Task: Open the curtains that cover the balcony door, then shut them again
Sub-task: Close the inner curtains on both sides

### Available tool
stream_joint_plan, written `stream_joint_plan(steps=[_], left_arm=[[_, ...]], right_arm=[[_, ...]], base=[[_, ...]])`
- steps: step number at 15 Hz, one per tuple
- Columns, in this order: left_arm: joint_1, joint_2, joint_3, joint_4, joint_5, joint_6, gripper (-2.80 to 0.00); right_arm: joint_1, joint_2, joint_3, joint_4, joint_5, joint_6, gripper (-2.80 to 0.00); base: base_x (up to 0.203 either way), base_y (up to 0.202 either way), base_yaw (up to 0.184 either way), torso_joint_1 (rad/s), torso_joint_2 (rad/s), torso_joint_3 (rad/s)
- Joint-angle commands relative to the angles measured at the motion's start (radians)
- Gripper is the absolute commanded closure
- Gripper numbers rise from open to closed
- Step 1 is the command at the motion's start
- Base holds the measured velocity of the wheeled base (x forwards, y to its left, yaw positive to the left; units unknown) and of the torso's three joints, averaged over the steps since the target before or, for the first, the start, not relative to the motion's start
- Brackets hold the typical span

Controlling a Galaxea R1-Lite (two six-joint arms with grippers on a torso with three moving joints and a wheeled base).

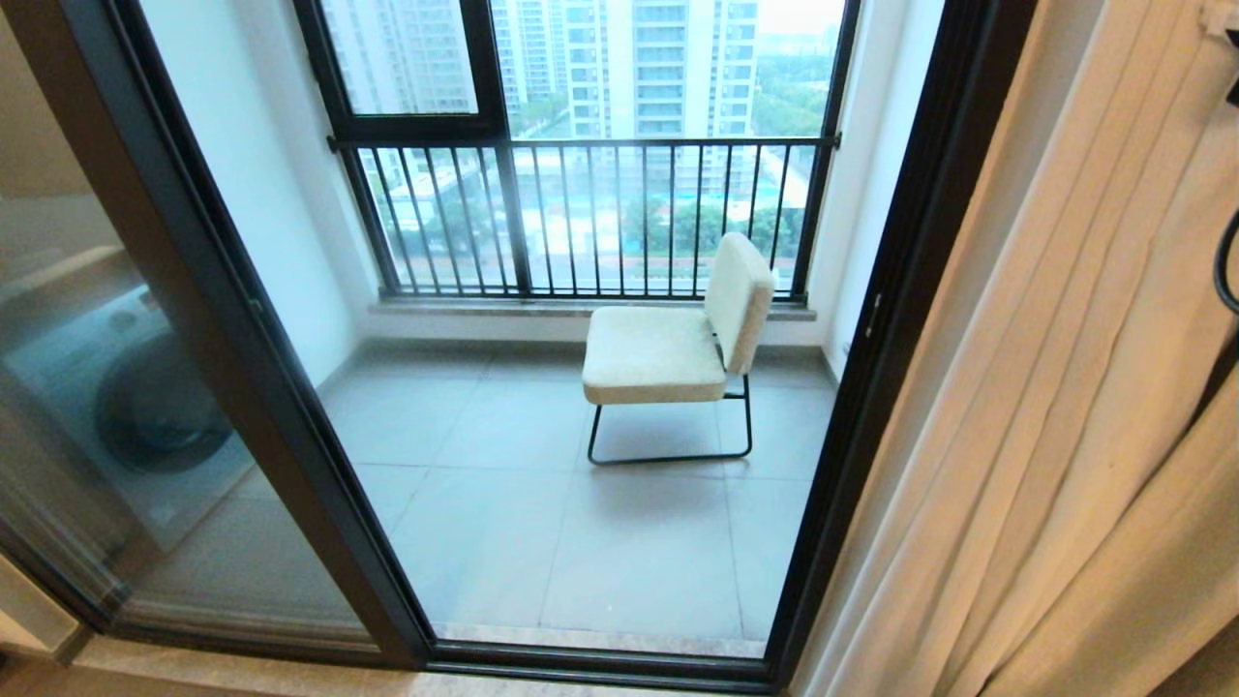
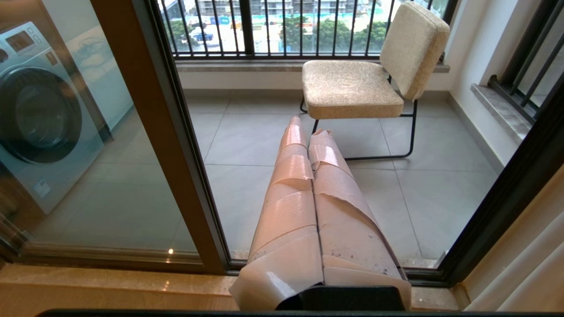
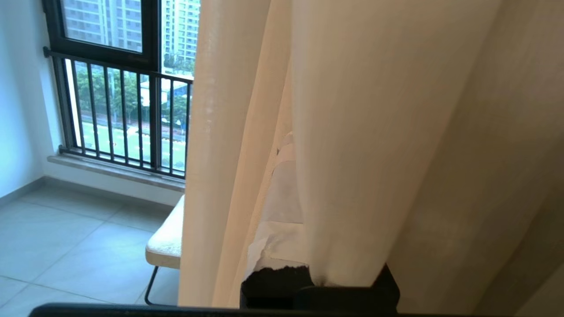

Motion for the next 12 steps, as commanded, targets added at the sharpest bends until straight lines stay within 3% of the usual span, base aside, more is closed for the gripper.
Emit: stream_joint_plan(steps=[1,7,12], left_arm=[[0.000,0.000,0.000,0.000,0.000,0.000,0.00],[0.000,0.000,0.000,0.000,-0.001,0.000,0.00],[0.000,0.000,0.000,0.000,0.000,0.000,0.00]], right_arm=[[0.020,-0.026,0.035,0.005,0.003,0.002,0.00],[0.097,-0.097,0.124,-0.002,0.003,0.038,0.00],[0.100,-0.113,0.122,-0.001,0.001,0.038,0.00]], base=[[0.000,0.000,0.000,0.000,0.00,0.000],[0.000,0.000,0.000,0.000,0.00,0.000],[0.000,0.000,0.000,0.000,0.00,0.000]])
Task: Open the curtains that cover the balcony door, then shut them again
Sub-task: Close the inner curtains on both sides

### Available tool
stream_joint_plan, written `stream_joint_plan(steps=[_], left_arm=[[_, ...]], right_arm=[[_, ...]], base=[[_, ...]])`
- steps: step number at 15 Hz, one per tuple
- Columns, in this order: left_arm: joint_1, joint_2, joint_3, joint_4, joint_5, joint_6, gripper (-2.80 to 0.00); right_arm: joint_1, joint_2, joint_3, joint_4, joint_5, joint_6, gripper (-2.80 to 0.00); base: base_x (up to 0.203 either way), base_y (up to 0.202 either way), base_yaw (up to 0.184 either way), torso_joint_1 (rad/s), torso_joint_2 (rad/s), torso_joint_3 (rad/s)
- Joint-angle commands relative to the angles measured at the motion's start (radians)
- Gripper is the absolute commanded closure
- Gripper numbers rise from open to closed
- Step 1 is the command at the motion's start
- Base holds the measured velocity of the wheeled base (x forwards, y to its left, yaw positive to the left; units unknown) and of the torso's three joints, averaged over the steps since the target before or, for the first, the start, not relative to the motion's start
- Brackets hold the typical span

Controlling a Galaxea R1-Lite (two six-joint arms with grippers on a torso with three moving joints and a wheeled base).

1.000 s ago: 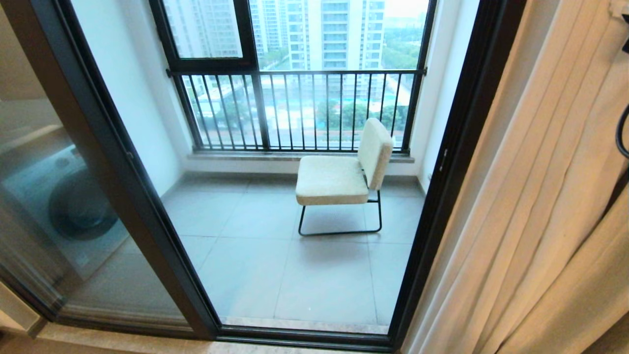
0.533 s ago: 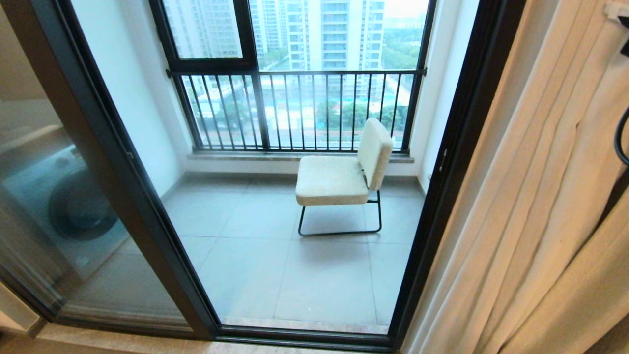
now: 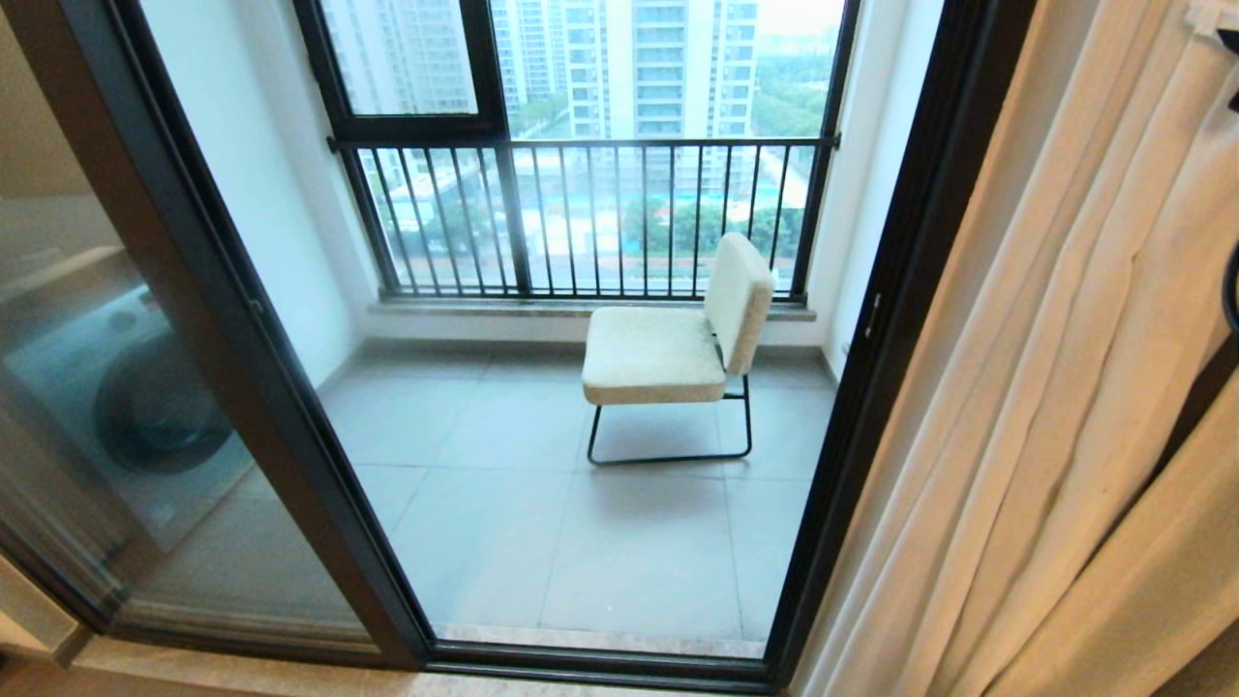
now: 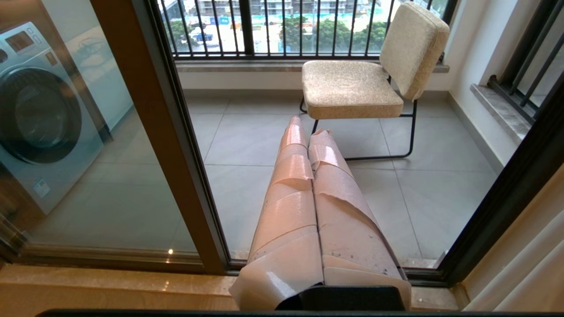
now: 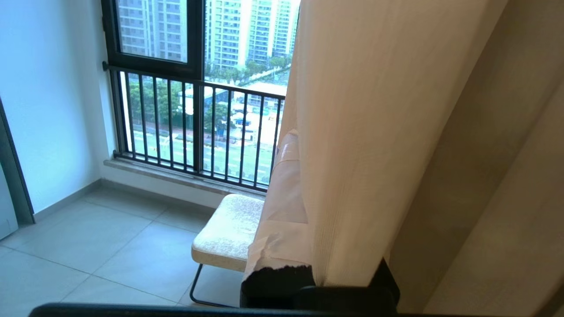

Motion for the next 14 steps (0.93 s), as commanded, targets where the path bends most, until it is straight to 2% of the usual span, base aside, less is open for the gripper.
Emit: stream_joint_plan(steps=[1,7,11,14], left_arm=[[0.000,0.000,0.000,0.000,-0.001,0.000,0.00],[0.000,0.000,0.000,0.000,0.000,0.000,0.00],[0.000,0.000,0.000,0.000,-0.002,0.001,0.00],[0.000,0.000,0.000,0.000,-0.003,0.001,0.00]], right_arm=[[0.000,-0.016,0.001,-0.002,0.003,-0.001,0.00],[0.000,-0.044,0.010,0.009,-0.020,-0.001,0.00],[0.000,-0.075,0.080,0.002,-0.026,0.003,0.00],[0.000,-0.076,0.083,-0.002,-0.027,0.004,0.00]], base=[[0.000,0.000,0.000,0.000,0.00,0.000],[0.000,0.000,0.000,0.000,0.00,0.000],[0.000,0.000,0.000,0.000,0.00,0.000],[0.000,0.000,0.000,0.000,0.00,0.000]])
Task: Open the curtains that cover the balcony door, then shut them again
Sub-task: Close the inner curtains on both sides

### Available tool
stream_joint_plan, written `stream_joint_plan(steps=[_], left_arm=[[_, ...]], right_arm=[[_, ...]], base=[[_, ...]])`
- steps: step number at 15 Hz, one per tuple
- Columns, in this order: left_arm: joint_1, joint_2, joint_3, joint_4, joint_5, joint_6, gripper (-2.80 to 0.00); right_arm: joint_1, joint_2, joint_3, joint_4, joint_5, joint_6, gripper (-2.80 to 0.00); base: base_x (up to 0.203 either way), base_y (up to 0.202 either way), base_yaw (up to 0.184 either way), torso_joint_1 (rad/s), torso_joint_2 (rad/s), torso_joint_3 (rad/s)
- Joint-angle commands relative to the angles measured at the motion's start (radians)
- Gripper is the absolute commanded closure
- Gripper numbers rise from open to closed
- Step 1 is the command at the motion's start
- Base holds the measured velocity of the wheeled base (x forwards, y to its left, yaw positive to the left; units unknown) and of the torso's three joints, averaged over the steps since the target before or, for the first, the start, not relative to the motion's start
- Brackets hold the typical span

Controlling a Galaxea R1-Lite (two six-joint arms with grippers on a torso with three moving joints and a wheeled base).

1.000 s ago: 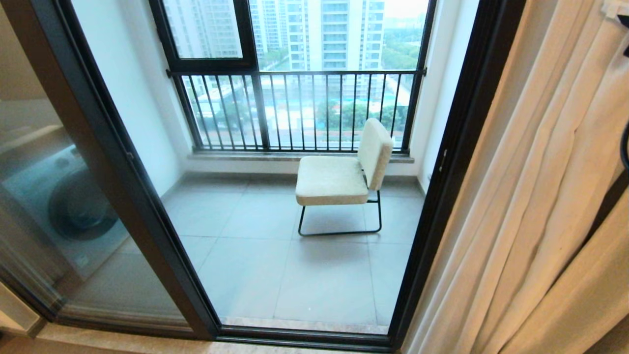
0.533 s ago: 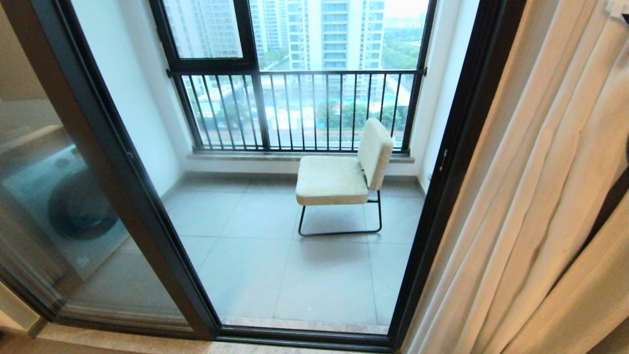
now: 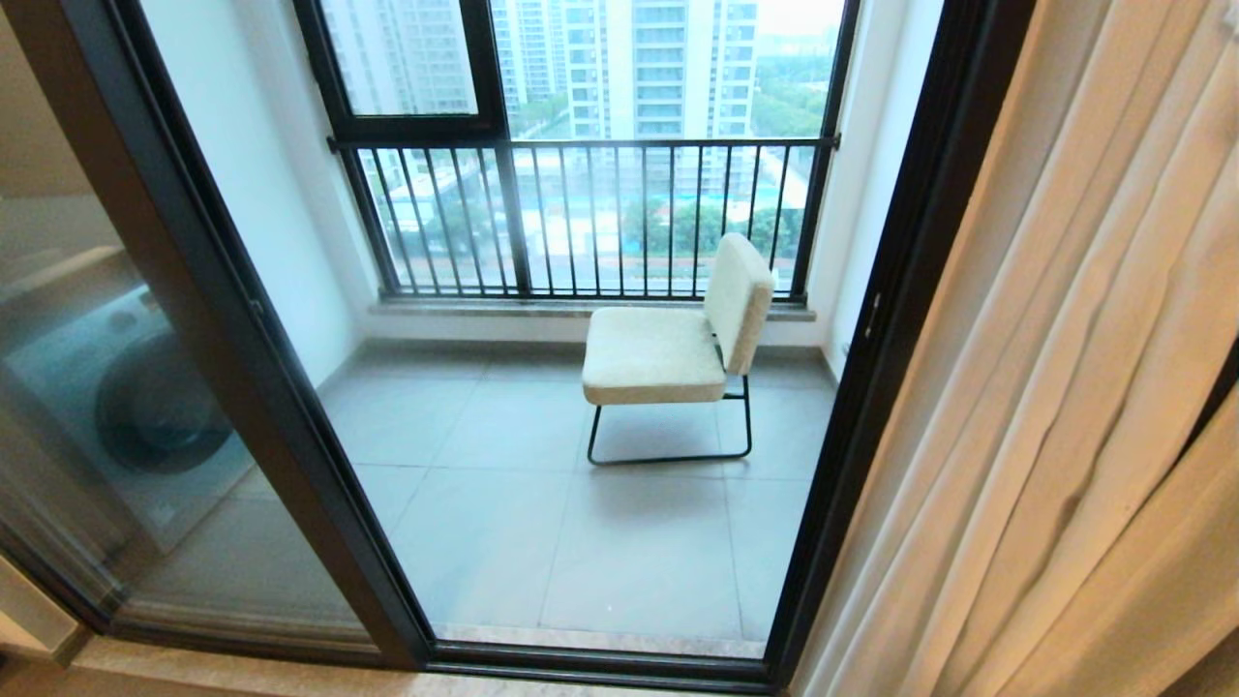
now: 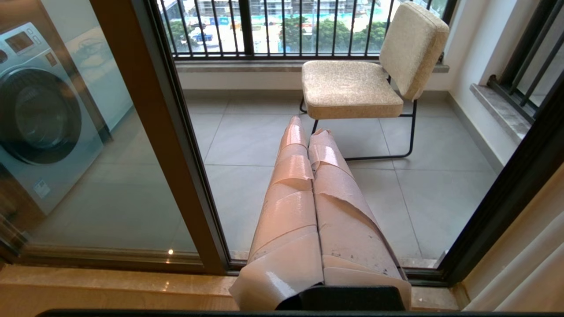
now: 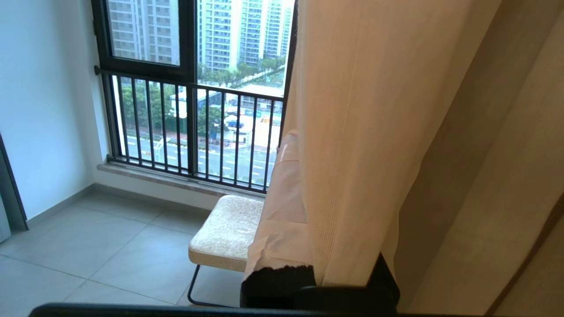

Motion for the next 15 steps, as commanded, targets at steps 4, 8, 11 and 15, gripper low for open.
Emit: stream_joint_plan(steps=[4,8,11,15], left_arm=[[0.001,0.000,0.000,0.000,0.000,-0.002,0.00],[0.000,0.000,0.000,0.000,0.000,-0.002,0.00],[0.000,0.000,0.000,-0.001,0.000,-0.003,0.00],[0.000,0.000,0.000,-0.002,0.000,-0.003,0.00]], right_arm=[[-0.001,0.000,0.008,-0.002,-0.009,0.000,0.00],[0.000,0.003,0.009,-0.002,-0.010,0.001,0.00],[0.000,0.006,0.008,-0.002,-0.010,-0.001,0.00],[0.000,0.008,0.008,-0.002,-0.010,0.001,0.00]], base=[[0.000,0.000,0.000,0.000,0.00,0.000],[0.000,0.000,0.000,0.000,0.00,0.000],[-0.001,0.060,-0.008,0.001,0.00,0.002],[0.000,0.186,-0.002,0.001,0.00,0.001]])
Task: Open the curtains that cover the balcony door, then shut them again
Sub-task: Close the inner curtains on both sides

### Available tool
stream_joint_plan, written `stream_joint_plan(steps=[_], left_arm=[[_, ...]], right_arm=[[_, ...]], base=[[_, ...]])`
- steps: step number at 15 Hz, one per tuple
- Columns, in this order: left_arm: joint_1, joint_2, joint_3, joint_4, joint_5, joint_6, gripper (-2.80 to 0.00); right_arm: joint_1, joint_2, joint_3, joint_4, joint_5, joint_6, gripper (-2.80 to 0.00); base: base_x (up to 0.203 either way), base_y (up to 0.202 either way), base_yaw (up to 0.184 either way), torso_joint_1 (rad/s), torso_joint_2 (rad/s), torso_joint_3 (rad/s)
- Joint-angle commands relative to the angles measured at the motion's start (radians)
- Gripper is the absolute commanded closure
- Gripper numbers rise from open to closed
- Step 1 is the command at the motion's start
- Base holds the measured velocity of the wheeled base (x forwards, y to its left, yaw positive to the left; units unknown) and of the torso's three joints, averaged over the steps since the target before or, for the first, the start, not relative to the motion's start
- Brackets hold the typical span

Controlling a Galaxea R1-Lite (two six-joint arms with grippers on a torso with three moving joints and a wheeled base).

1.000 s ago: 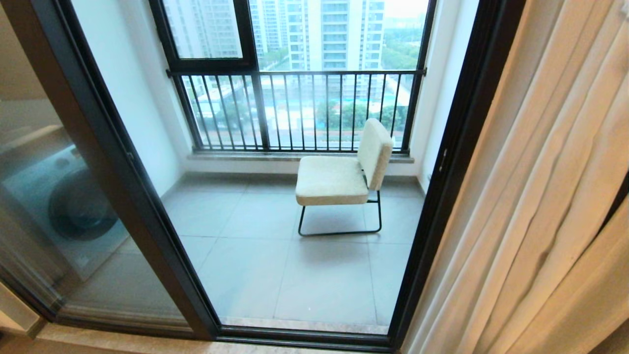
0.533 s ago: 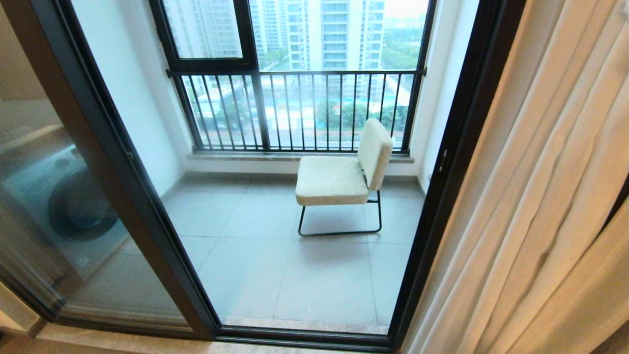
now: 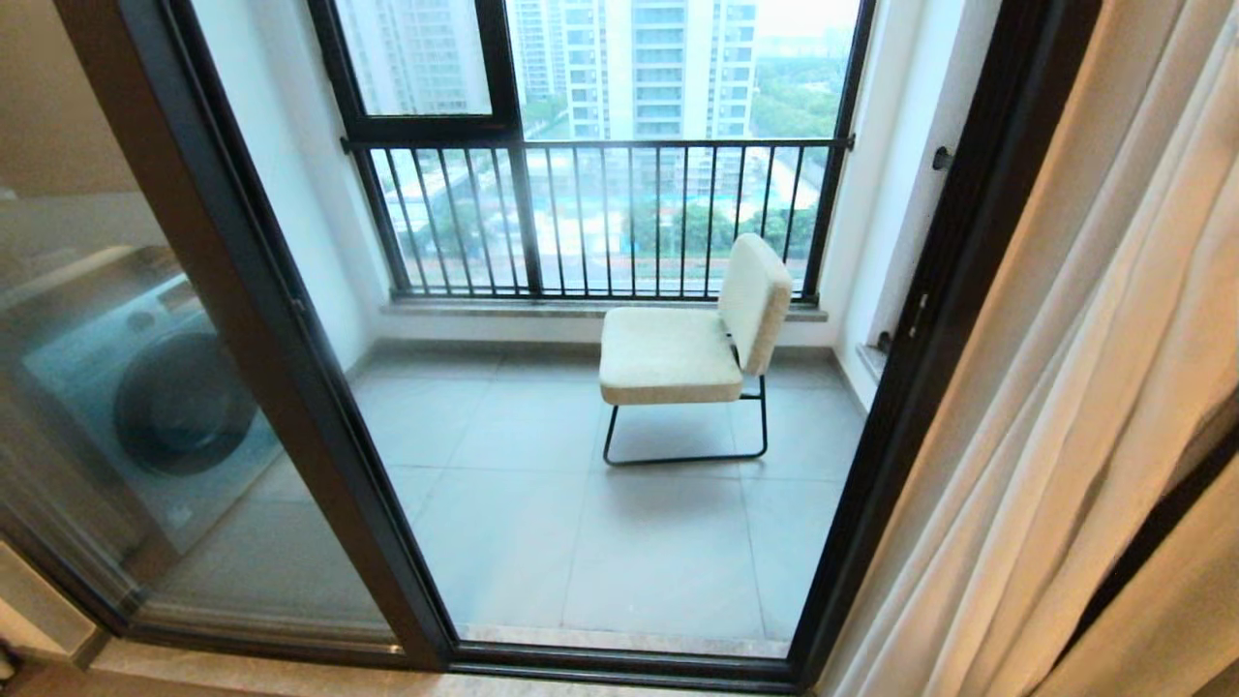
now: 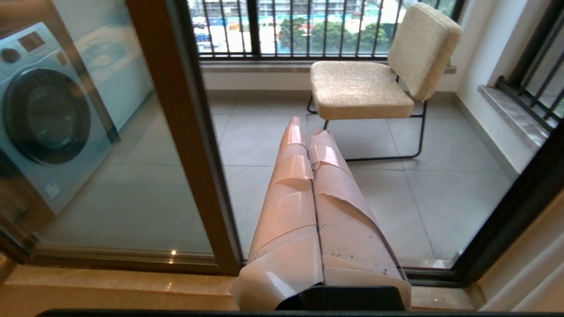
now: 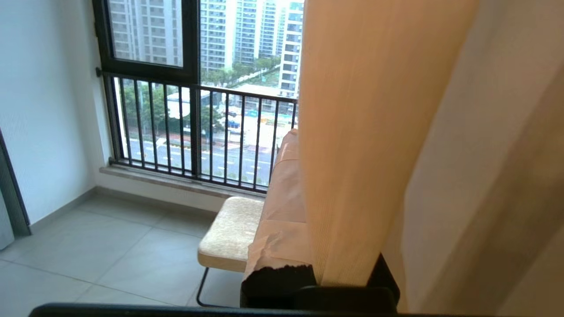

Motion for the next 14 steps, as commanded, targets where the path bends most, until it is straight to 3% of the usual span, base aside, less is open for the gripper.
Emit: stream_joint_plan(steps=[1,14], left_arm=[[0.000,0.000,0.000,-0.001,0.000,0.000,0.00],[0.000,0.000,0.000,-0.001,-0.001,0.000,0.00]], right_arm=[[0.000,0.010,-0.001,-0.003,0.002,-0.001,0.00],[0.000,0.016,-0.010,-0.004,0.002,-0.001,0.00]], base=[[0.000,0.189,-0.002,0.002,0.00,0.002],[0.000,0.193,0.000,0.002,0.00,0.004]])
